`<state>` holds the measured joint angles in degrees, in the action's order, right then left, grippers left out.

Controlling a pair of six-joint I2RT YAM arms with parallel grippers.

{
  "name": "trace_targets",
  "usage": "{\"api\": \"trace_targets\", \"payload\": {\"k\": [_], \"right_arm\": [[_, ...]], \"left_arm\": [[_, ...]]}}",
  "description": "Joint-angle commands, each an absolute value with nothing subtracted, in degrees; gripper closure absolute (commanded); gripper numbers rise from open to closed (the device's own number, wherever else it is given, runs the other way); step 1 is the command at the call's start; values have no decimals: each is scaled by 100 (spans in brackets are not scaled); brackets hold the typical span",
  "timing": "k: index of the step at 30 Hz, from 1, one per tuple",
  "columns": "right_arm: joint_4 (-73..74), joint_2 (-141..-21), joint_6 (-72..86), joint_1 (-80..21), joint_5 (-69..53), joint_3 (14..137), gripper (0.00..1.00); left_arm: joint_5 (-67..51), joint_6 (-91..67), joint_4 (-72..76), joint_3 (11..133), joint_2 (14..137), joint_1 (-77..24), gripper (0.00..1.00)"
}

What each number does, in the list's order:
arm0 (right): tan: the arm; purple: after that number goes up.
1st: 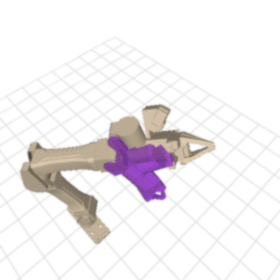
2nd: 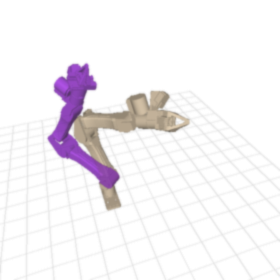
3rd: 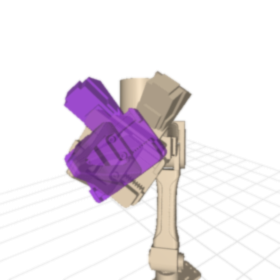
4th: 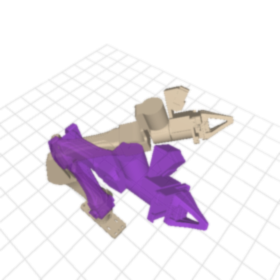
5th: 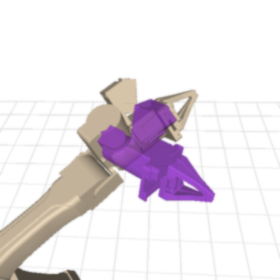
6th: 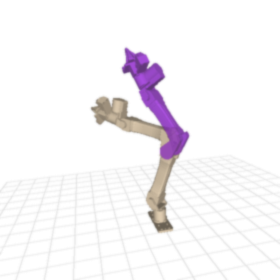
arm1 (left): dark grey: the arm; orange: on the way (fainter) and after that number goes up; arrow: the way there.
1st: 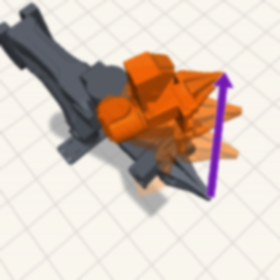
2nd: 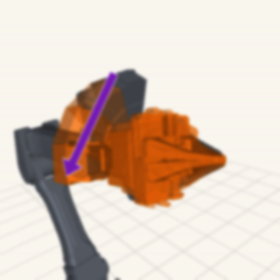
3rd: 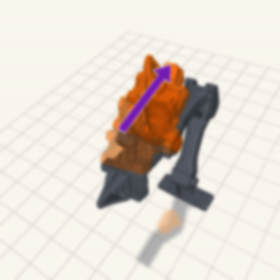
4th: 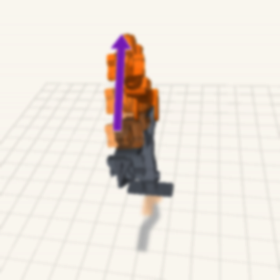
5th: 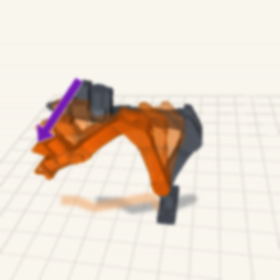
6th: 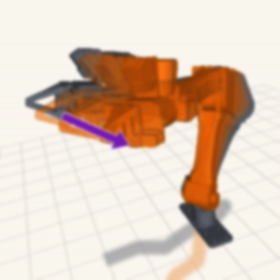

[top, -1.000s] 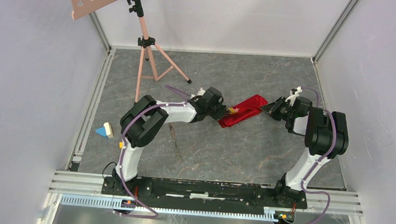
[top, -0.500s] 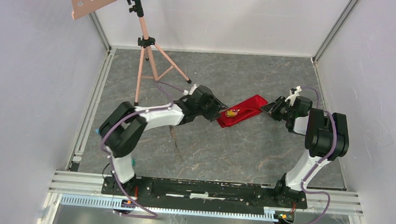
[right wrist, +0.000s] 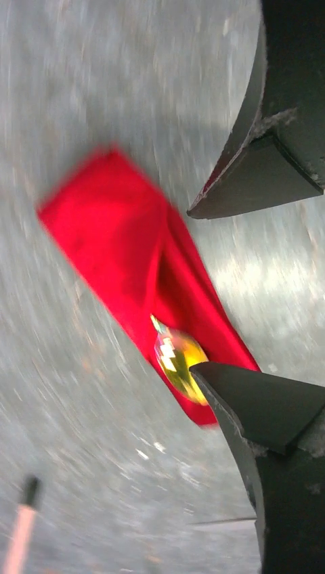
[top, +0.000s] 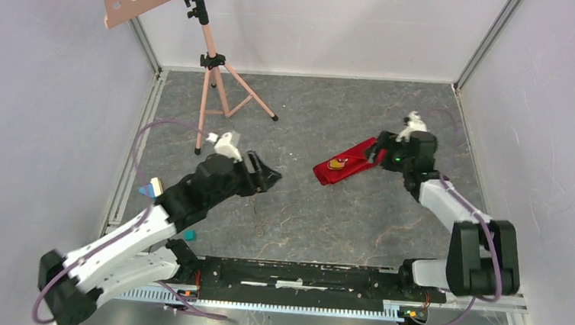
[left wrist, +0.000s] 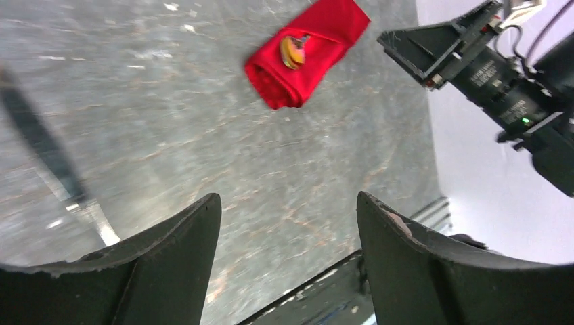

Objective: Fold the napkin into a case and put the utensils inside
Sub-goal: Pick up the knife from the center of the board.

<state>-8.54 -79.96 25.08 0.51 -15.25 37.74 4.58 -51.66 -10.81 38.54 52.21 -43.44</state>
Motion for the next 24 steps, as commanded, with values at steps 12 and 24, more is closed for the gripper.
{"api": "trace_targets", "payload": {"k": [12, 24], "right_arm": [[2020, -10137, 2454, -5656, 532, 7005, 16], [3344, -12369, 2609, -6295, 262, 9413, 36]], "left_arm": [[2696, -4184, -3965, 4044, 1701, -4333, 18], [2983, -3856, -4392, 4459, 872, -4333, 18]]}}
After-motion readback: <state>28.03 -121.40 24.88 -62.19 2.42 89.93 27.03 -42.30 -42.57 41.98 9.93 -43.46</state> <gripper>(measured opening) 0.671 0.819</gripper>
